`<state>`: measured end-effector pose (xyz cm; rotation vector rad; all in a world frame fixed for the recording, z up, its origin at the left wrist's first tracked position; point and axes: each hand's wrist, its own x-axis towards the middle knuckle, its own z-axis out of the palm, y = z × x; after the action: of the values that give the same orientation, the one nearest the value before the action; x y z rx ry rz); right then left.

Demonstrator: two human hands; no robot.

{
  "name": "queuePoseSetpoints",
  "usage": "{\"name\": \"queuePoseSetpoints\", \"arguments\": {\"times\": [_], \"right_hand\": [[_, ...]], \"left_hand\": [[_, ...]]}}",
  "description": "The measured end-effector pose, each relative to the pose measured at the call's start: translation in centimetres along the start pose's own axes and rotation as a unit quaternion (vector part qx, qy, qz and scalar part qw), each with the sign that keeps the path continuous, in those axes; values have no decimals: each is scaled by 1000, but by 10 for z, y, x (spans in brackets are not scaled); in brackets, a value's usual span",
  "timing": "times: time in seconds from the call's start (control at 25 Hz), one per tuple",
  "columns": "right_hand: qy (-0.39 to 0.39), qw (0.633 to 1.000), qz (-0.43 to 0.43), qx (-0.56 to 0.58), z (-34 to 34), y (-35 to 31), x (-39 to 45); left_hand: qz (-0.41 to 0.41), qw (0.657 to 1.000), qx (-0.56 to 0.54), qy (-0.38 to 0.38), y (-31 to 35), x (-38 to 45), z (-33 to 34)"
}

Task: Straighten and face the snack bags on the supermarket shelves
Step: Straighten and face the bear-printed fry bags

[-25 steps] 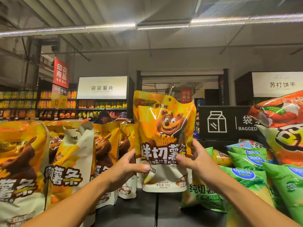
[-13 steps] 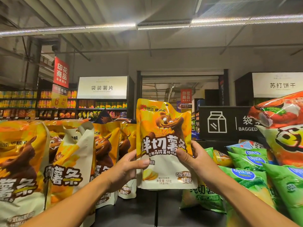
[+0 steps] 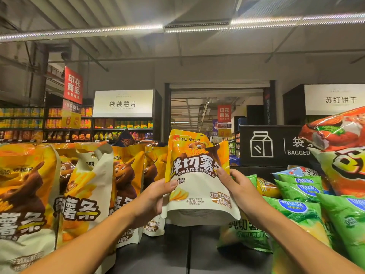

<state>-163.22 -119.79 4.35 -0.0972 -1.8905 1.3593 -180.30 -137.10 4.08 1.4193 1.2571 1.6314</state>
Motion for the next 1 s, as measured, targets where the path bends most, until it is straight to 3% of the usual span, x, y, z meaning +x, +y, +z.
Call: {"name": "queuePoseSetpoints", "arguments": {"times": [0.24,0.48,1.0], "right_hand": [[-10,1000,-8,2,1,-1,-2],[-13,996,-56,-64,-2,-2,-4],[-21,994,-73,-83,-4,2,-3]], "left_hand": [[18,1000,17,-9,0,-2,0],[39,992,116,11,-6,1,-10],[42,990,137,11,-10,4,-12]]}}
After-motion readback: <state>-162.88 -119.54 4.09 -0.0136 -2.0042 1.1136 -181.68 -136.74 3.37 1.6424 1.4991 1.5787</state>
